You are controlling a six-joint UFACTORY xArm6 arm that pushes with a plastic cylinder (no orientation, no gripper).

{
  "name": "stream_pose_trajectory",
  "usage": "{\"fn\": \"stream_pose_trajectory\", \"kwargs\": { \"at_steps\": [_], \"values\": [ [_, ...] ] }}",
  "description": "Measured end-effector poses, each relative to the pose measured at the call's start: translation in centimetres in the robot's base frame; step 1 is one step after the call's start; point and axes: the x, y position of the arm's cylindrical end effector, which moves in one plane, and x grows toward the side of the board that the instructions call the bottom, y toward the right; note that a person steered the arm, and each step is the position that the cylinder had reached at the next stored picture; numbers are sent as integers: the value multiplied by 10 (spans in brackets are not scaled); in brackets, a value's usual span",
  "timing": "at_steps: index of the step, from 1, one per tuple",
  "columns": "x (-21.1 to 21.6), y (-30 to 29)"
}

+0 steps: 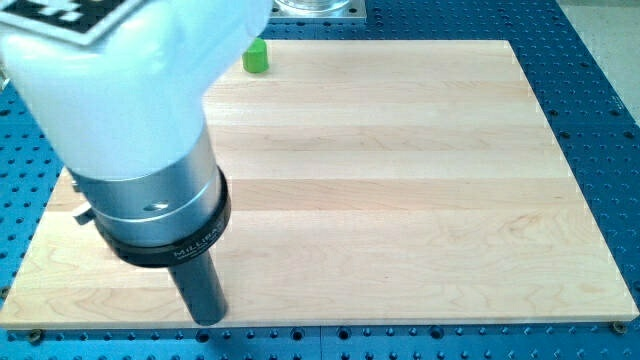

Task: Move the red blocks to the right

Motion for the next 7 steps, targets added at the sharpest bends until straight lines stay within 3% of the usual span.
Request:
{"fn": "stream_pose_trajectory", "kwargs": {
  "at_steps": [3, 5, 6, 7],
  "values": [
    [-1, -29],
    [-43, -153],
    [-47, -158],
    [-41, -122]
  ]
}}
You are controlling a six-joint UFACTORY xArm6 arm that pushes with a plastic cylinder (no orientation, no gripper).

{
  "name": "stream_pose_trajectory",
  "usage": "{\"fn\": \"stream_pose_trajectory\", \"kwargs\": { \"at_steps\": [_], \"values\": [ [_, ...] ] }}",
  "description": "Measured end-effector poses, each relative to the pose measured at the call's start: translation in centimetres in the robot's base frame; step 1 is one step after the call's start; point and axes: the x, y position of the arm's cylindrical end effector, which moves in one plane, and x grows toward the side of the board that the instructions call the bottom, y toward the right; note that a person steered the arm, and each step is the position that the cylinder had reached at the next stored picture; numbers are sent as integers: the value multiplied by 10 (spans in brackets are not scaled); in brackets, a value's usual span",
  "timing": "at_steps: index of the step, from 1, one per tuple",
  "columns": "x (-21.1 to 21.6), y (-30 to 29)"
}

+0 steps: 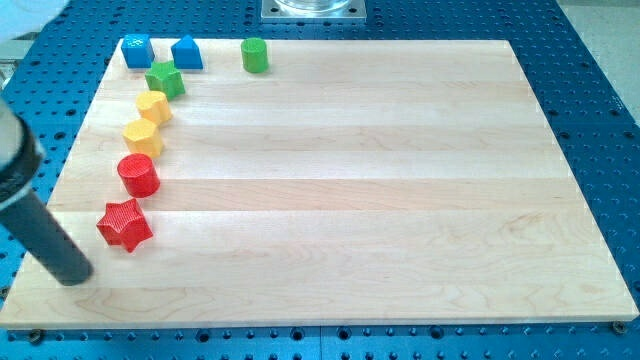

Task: Move the red blocks to the right

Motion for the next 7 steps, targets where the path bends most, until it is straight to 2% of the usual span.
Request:
{"fn": "stream_pose_trajectory", "kwargs": {
  "at_steps": [1, 2, 3, 4, 5, 6, 7],
  "values": [
    [-9, 4],
    [-41, 8],
    [-44, 7],
    [-35, -28],
    [-58, 10],
    [-50, 25],
    [-68, -23]
  ]
}}
